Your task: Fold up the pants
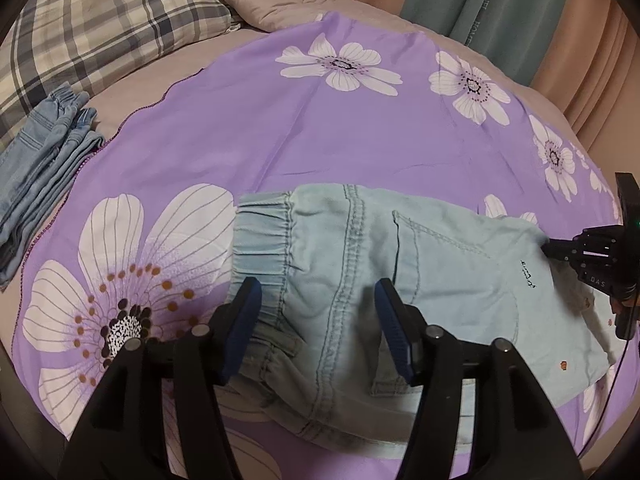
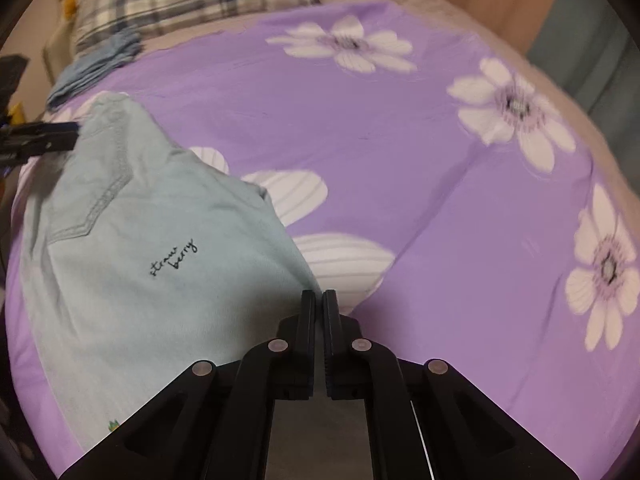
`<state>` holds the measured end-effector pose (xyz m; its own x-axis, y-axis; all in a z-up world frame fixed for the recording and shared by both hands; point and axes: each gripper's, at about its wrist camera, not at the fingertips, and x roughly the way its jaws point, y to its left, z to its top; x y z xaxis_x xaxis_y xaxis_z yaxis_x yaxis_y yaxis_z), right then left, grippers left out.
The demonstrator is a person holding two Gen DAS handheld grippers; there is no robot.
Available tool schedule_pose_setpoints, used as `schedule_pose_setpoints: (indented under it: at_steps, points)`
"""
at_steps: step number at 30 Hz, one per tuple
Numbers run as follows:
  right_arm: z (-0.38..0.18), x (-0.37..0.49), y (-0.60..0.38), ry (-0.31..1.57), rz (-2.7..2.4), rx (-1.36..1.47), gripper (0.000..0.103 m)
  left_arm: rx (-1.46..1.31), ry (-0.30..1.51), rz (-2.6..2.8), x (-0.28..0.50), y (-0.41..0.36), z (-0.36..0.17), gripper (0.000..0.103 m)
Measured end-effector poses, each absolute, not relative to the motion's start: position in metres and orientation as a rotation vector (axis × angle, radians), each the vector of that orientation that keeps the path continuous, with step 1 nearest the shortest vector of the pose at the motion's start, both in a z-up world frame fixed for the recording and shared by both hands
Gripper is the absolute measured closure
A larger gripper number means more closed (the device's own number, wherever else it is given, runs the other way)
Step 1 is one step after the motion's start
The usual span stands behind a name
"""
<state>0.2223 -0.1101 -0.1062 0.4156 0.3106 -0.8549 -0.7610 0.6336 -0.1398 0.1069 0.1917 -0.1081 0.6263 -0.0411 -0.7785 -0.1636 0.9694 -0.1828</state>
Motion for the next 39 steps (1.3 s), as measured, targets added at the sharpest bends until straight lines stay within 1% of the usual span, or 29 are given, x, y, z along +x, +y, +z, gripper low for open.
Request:
schedule_pose_setpoints:
  at_steps: [1,4,7,8,9,10,11,13,16,21,24,26,27,29,33,36,39]
  points:
    - [-0.108,0.222,-0.109,0.932,0.709,-0.563,0.100,-0.237,0.894,0.074,0.106,0.191,-0.108,0.044]
    - [-0.095,0.217,-0.121,0.913,0.638,-0.492,0.098,-0.217,0.897,0.088,0.102,0.191,-0.106,0.043]
    - [-0.072,0.203,-0.153,0.863,0.606,-0.336,0.098,-0.162,0.915,0.136,0.096,0.192,-0.111,0.032]
    - [-0.065,0.190,-0.173,0.857,0.612,-0.249,0.095,-0.156,0.935,0.150,0.096,0.194,-0.115,0.031]
    - [-0.064,0.182,-0.184,0.858,0.613,-0.210,0.090,-0.177,0.963,0.149,0.095,0.200,-0.123,0.029]
    - [-0.067,0.166,-0.202,0.864,0.612,-0.172,0.087,-0.216,0.978,0.143,0.093,0.205,-0.127,0.028]
    - [-0.073,0.153,-0.216,0.882,0.608,-0.161,0.087,-0.255,0.983,0.138,0.091,0.210,-0.130,0.027]
    - [-0.092,0.137,-0.235,0.947,0.577,-0.175,0.087,-0.292,0.973,0.140,0.085,0.216,-0.128,0.027]
    - [-0.123,0.129,-0.269,1.032,0.437,-0.228,0.087,-0.266,0.955,0.171,0.078,0.212,-0.116,0.030]
    - [-0.125,0.166,-0.323,0.941,0.022,-0.191,0.087,-0.236,0.902,0.173,0.058,0.198,-0.088,0.029]
    - [-0.119,0.177,-0.357,0.947,-0.103,-0.023,0.087,-0.240,0.877,0.123,0.045,0.183,-0.075,0.029]
    - [-0.107,0.163,-0.356,0.913,-0.066,0.068,0.087,-0.210,0.867,0.059,0.041,0.163,-0.071,0.029]
    - [-0.102,0.149,-0.346,0.885,0.023,0.106,0.086,-0.192,0.867,0.027,0.043,0.150,-0.073,0.029]
    - [-0.101,0.123,-0.317,0.870,0.197,0.127,0.080,-0.156,0.882,-0.024,0.050,0.126,-0.078,0.029]
    - [-0.125,0.090,-0.280,0.907,0.313,0.082,0.078,-0.143,0.935,-0.078,0.065,0.101,-0.103,0.029]
    - [-0.134,0.084,-0.300,0.887,0.291,0.134,0.079,-0.112,1.013,-0.033,0.072,0.103,-0.128,0.030]
    - [-0.139,0.079,-0.357,0.861,0.183,0.274,0.079,-0.060,0.988,-0.037,0.063,0.103,-0.126,0.029]
